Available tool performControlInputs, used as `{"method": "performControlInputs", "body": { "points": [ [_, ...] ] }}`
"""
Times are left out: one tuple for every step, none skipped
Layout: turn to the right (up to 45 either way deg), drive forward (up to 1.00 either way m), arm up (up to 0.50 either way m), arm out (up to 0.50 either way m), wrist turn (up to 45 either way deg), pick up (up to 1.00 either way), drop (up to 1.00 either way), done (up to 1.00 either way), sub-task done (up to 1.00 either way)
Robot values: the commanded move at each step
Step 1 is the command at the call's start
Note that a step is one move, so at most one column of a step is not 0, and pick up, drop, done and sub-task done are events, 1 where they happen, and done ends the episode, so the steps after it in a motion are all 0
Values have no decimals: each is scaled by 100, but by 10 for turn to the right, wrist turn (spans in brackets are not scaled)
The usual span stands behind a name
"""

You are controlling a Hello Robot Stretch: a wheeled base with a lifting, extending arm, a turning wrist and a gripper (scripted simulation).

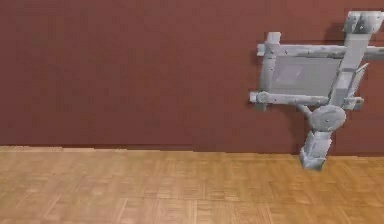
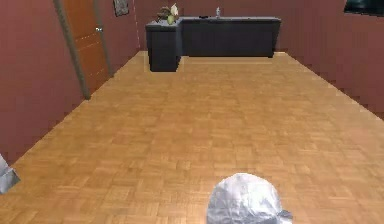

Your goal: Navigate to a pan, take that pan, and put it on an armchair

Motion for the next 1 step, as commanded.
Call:
{"method": "performControlInputs", "body": {
  "points": [
    [450,0,0,0,0,0,0,0,0]
  ]
}}
